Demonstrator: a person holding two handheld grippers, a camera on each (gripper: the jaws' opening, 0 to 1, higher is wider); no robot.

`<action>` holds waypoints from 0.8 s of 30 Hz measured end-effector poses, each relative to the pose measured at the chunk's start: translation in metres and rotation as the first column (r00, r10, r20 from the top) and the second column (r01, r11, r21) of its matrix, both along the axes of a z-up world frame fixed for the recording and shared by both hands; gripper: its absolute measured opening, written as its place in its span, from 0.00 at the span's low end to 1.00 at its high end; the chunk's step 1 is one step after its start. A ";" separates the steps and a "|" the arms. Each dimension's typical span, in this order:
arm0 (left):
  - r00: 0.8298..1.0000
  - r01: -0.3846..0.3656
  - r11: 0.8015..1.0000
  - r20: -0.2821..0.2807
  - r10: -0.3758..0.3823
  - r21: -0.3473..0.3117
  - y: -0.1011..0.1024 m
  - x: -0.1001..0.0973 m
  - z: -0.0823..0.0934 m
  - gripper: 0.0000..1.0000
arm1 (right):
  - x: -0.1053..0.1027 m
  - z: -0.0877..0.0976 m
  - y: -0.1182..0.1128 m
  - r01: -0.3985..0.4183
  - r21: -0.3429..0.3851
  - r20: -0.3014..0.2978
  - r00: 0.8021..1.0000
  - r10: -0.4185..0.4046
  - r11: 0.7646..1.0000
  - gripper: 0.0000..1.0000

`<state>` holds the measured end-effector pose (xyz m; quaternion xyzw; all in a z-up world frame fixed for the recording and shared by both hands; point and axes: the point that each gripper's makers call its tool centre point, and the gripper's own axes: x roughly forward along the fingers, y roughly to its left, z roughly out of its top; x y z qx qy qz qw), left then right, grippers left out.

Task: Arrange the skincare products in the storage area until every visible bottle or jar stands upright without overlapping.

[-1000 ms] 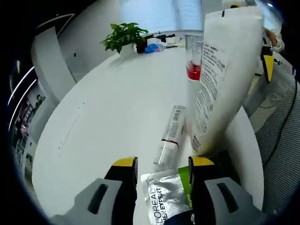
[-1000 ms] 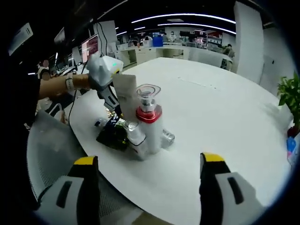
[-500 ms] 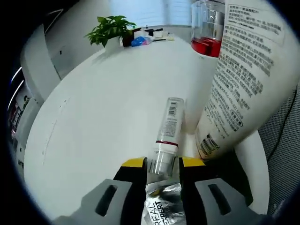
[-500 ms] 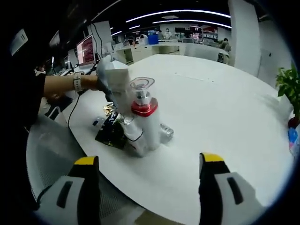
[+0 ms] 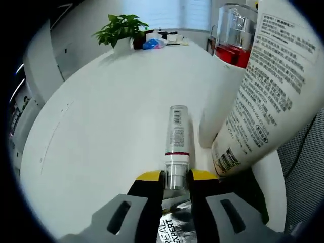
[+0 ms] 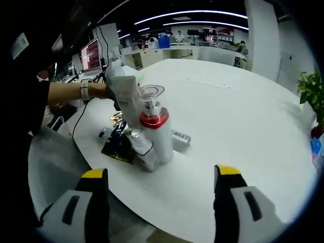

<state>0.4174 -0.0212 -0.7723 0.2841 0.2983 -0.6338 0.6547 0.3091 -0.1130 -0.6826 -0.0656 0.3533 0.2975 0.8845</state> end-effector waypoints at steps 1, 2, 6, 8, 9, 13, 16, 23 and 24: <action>1.000 -0.007 1.000 0.001 0.007 0.002 0.002 0.001 0.002 0.16 | 0.000 0.001 0.001 -0.002 -0.003 0.004 1.000 0.002 1.000 0.86; 1.000 -0.013 1.000 0.005 0.013 0.003 0.003 0.001 0.003 0.15 | 0.000 0.004 0.002 -0.007 -0.006 0.008 1.000 0.007 1.000 0.86; 0.999 -0.048 0.999 0.005 0.048 0.006 0.013 0.003 0.013 0.15 | 0.003 0.012 0.006 -0.015 -0.014 0.040 0.999 0.015 1.000 0.83; 0.998 -0.057 0.998 0.022 0.057 0.006 0.019 0.003 0.019 0.15 | 0.004 0.016 0.010 -0.024 -0.009 0.051 0.998 0.025 1.000 0.84; 0.998 -0.059 0.998 0.028 0.059 0.006 0.021 0.003 0.022 0.15 | 0.004 0.018 0.012 -0.028 -0.008 0.056 0.998 0.029 1.000 0.84; 0.995 -0.087 0.996 0.057 0.086 0.008 0.030 0.004 0.034 0.15 | 0.008 0.027 0.016 -0.051 -0.037 0.089 0.995 0.054 0.998 0.83; 0.992 -0.102 0.995 0.078 0.102 0.005 0.037 0.004 0.044 0.15 | 0.009 0.036 0.020 -0.069 -0.044 0.111 0.991 0.074 0.997 0.83; 0.978 -0.153 0.988 0.143 0.150 0.011 0.066 0.002 0.067 0.15 | 0.018 0.067 0.041 -0.146 -0.070 0.193 0.968 0.157 0.987 0.81; 0.977 -0.156 0.988 0.152 0.152 0.015 0.070 0.001 0.069 0.15 | 0.019 0.070 0.045 -0.163 -0.074 0.200 0.964 0.174 0.984 0.80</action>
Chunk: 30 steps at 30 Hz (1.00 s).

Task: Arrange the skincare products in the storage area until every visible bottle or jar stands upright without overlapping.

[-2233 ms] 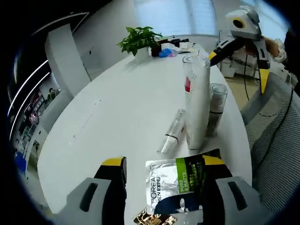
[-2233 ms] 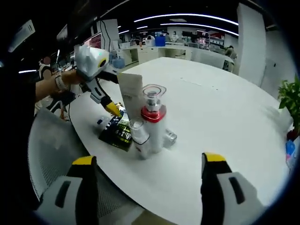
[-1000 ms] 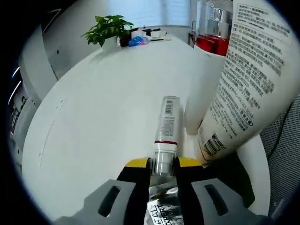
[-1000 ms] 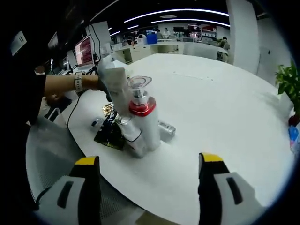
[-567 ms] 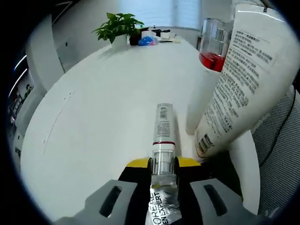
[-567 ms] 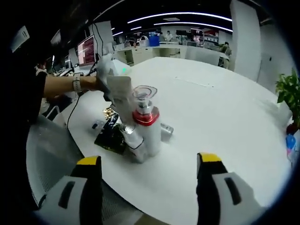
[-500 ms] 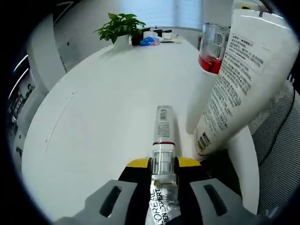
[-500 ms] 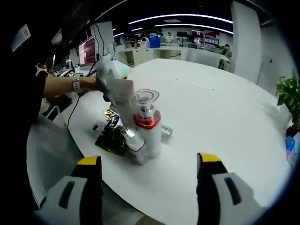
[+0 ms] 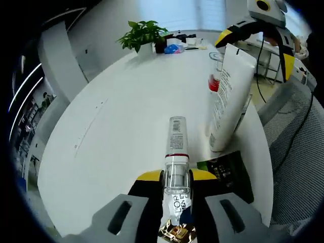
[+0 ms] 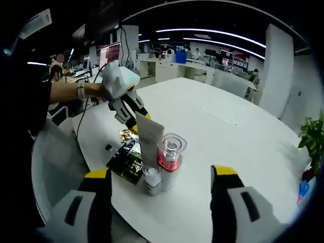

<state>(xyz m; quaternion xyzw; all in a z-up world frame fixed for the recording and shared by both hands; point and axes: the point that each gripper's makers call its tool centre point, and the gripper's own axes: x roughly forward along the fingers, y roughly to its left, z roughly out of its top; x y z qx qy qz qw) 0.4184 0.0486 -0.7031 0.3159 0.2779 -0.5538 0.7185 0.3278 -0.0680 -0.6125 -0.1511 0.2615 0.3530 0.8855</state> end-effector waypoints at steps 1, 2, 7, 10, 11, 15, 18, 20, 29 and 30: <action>1.000 -0.003 1.000 0.000 0.003 0.001 0.003 -0.002 0.002 0.15 | 0.001 0.002 0.003 -0.012 -0.005 0.005 1.000 0.012 1.000 0.79; 1.000 -0.010 1.000 0.003 0.010 0.000 0.008 -0.005 0.006 0.15 | 0.001 0.005 0.010 -0.046 -0.025 0.010 0.999 0.046 0.999 0.78; 0.998 -0.052 0.999 0.036 0.052 0.004 0.030 -0.012 0.024 0.15 | 0.010 0.023 0.046 -0.164 -0.059 0.059 0.984 0.167 0.985 0.75; 0.997 -0.063 0.998 0.053 0.062 0.012 0.041 -0.018 0.032 0.15 | 0.014 0.031 0.069 -0.236 -0.087 0.083 0.967 0.243 0.968 0.73; 0.996 -0.069 0.997 0.062 0.068 0.020 0.047 -0.020 0.034 0.15 | 0.016 0.034 0.079 -0.264 -0.100 0.094 0.957 0.273 0.959 0.72; 0.993 -0.079 0.996 0.086 0.077 0.030 0.061 -0.029 0.042 0.15 | 0.014 0.038 0.115 -0.364 -0.153 0.100 0.919 0.381 0.919 0.68; 0.993 -0.085 0.996 0.090 0.081 0.034 0.070 -0.040 0.047 0.15 | 0.004 0.033 0.138 -0.423 -0.216 0.086 0.889 0.449 0.880 0.64; 0.992 -0.084 0.995 0.098 0.079 0.046 0.077 -0.047 0.048 0.15 | 0.004 0.021 0.152 -0.432 -0.237 0.071 0.886 0.459 0.870 0.60; 0.993 -0.052 0.988 0.113 0.036 0.147 0.099 -0.074 0.043 0.15 | -0.005 -0.031 0.194 -0.512 -0.294 0.017 0.841 0.540 0.807 0.42; 0.993 -0.047 0.987 0.110 0.030 0.154 0.100 -0.076 0.042 0.15 | -0.004 -0.037 0.197 -0.513 -0.297 0.014 0.841 0.540 0.805 0.42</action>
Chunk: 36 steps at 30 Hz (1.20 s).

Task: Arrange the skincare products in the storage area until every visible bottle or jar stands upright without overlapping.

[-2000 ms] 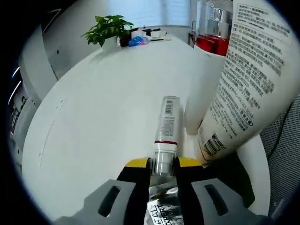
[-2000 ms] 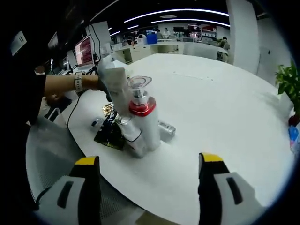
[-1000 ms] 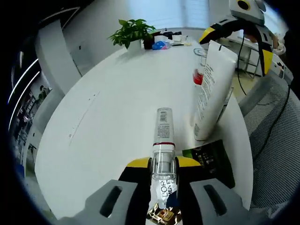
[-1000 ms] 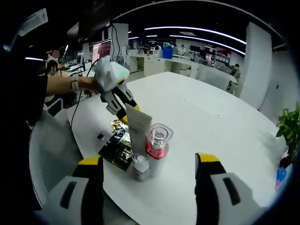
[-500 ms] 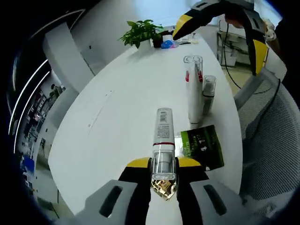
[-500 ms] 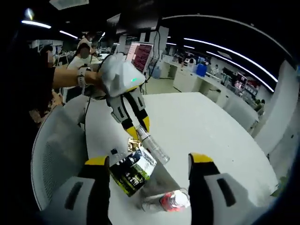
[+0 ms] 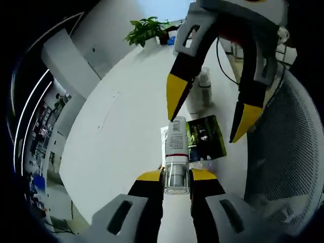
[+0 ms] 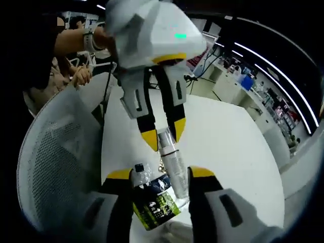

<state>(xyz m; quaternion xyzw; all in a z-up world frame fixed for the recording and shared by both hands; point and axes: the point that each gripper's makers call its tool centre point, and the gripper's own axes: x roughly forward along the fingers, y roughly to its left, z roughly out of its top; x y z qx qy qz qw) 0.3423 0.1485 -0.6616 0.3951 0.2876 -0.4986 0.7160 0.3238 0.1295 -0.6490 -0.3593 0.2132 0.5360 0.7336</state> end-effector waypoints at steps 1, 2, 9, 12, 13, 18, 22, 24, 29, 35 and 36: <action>1.000 0.015 1.000 -0.008 -0.015 0.022 0.002 -0.006 -0.002 0.15 | 0.000 -0.004 0.001 -0.007 -0.011 0.001 1.000 0.007 1.000 0.42; 1.000 0.021 0.999 -0.010 -0.021 0.026 0.002 -0.009 -0.003 0.15 | 0.001 -0.010 0.003 -0.012 -0.032 0.008 1.000 0.012 0.999 0.41; 0.997 0.076 0.995 -0.039 -0.073 0.071 0.001 -0.024 -0.001 0.15 | -0.001 -0.034 0.012 -0.037 -0.063 -0.020 0.999 0.036 0.997 0.33; 0.994 0.102 0.991 -0.043 -0.099 0.085 -0.002 -0.027 0.000 0.15 | -0.001 -0.041 0.009 -0.029 -0.082 -0.031 0.999 0.027 0.996 0.29; 0.993 0.114 0.990 -0.043 -0.111 0.089 -0.004 -0.028 0.000 0.15 | 0.000 -0.042 0.008 -0.019 -0.078 -0.035 0.999 0.016 0.997 0.27; 0.985 0.170 0.980 -0.049 -0.165 0.101 -0.013 -0.032 -0.003 0.15 | -0.006 -0.046 -0.003 -0.027 -0.083 -0.043 0.999 0.024 0.996 0.21; 0.970 0.241 0.969 -0.044 -0.239 0.060 -0.025 -0.034 0.000 0.16 | -0.008 -0.046 -0.015 -0.015 -0.072 -0.043 0.999 0.012 0.997 0.20; 0.971 0.230 0.973 -0.063 -0.230 -0.017 -0.034 -0.032 0.002 0.17 | -0.008 -0.045 -0.020 0.006 -0.028 -0.061 0.998 -0.008 1.000 0.19; 0.978 0.158 0.967 -0.105 -0.181 -0.199 -0.044 -0.025 0.011 0.23 | -0.010 -0.045 -0.044 0.077 0.042 -0.106 0.992 -0.073 0.996 0.19; 0.963 0.061 0.888 -0.206 -0.172 -0.456 -0.067 -0.030 0.016 0.27 | -0.021 -0.029 -0.064 0.148 0.224 -0.189 0.976 -0.106 0.963 0.19; 0.960 0.040 0.868 -0.221 -0.171 -0.495 -0.072 -0.031 0.019 0.26 | -0.023 -0.027 -0.067 0.169 0.248 -0.216 0.969 -0.116 0.954 0.19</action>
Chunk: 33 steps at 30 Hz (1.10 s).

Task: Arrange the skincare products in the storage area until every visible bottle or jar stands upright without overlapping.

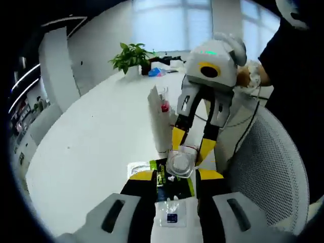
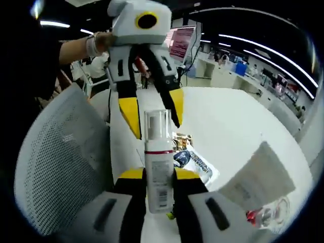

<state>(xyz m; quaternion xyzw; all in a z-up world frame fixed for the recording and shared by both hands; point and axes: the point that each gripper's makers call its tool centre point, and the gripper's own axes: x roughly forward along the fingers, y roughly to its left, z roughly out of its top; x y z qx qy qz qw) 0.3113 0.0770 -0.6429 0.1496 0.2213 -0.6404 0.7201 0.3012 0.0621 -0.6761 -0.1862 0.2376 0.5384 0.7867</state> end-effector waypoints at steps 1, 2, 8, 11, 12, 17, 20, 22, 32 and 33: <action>1.000 -0.005 0.998 -0.023 0.004 -0.057 -0.007 -0.001 0.004 0.24 | -0.002 0.001 -0.002 0.004 0.020 -0.020 1.000 -0.003 1.000 0.19; 1.000 -0.006 0.997 -0.031 0.003 -0.074 -0.009 -0.002 0.005 0.23 | -0.003 0.002 -0.004 0.010 0.043 -0.031 0.999 -0.009 0.999 0.19; 0.991 0.014 0.974 -0.128 -0.044 -0.226 -0.039 -0.013 0.016 0.21 | -0.013 0.015 -0.015 0.039 0.205 -0.109 0.994 -0.017 0.978 0.20; 0.984 -0.012 0.957 -0.174 -0.041 -0.290 -0.056 -0.017 0.025 0.19 | -0.014 0.014 -0.024 0.057 0.226 -0.126 0.992 -0.028 0.973 0.20; 0.983 -0.022 0.953 -0.179 -0.034 -0.301 -0.060 -0.016 0.026 0.19 | -0.013 0.014 -0.025 0.065 0.233 -0.129 0.991 -0.035 0.970 0.20; 0.982 -0.040 0.959 -0.187 -0.014 -0.282 -0.074 -0.019 0.020 0.17 | -0.009 0.005 -0.036 0.092 0.162 -0.121 0.990 -0.073 0.982 0.22; 0.982 -0.055 0.966 -0.188 0.007 -0.252 -0.079 -0.018 0.015 0.17 | -0.009 0.002 -0.040 0.103 0.147 -0.116 0.989 -0.086 0.984 0.23; 0.985 -0.060 0.978 -0.169 0.026 -0.200 -0.079 -0.017 0.005 0.16 | -0.009 0.001 -0.046 0.111 0.141 -0.115 0.989 -0.096 0.984 0.27; 0.989 -0.096 0.992 -0.117 0.086 -0.081 -0.097 -0.011 -0.025 0.16 | -0.013 0.013 -0.077 0.127 0.095 -0.063 0.991 -0.121 0.987 0.25; 0.991 -0.092 0.994 -0.101 0.086 -0.059 -0.099 -0.011 -0.029 0.16 | -0.013 0.016 -0.077 0.125 0.103 -0.059 0.991 -0.120 0.987 0.24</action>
